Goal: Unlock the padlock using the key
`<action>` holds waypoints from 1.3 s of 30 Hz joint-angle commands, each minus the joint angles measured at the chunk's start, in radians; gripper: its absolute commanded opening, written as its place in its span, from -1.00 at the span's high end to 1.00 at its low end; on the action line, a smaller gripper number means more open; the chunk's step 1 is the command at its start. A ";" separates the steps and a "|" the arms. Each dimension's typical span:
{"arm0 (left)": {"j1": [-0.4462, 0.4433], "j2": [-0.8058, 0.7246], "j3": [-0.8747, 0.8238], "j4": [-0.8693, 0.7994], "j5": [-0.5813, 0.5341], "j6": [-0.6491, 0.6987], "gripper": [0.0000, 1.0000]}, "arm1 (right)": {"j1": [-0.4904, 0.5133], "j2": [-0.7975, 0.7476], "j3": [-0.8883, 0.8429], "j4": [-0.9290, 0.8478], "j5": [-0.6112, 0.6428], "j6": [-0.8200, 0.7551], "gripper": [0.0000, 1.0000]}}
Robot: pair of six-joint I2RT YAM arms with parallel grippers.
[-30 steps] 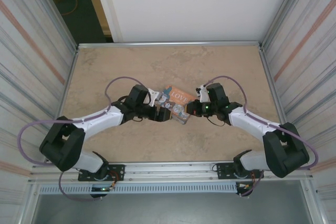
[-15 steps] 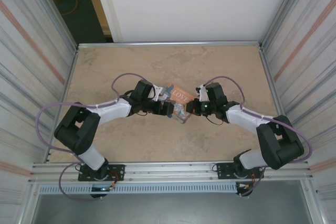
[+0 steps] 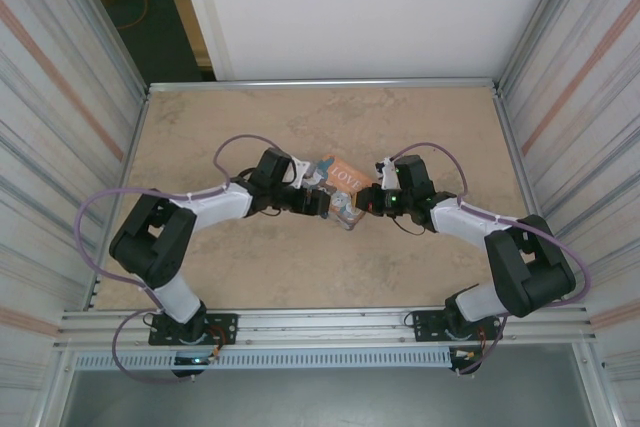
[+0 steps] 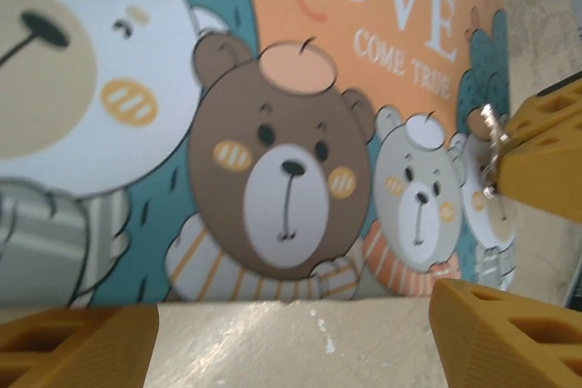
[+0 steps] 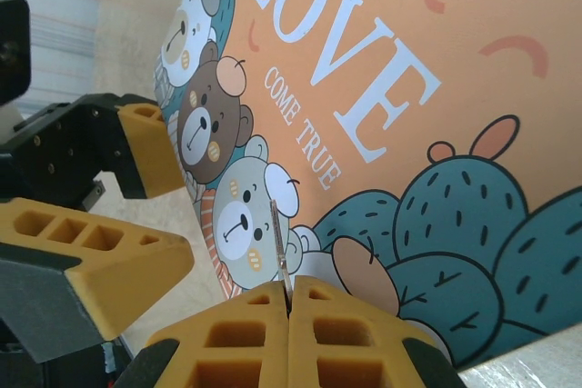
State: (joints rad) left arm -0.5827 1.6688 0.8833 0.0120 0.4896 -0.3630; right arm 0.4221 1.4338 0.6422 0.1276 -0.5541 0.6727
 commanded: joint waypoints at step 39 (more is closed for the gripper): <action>-0.091 0.084 -0.066 0.203 -0.102 0.151 -0.10 | -0.008 0.005 0.009 -0.100 0.068 -0.030 1.00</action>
State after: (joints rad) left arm -0.6636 1.7412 0.7856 0.1955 0.3973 -0.2329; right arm 0.4221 1.4338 0.6453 0.1188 -0.5491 0.6716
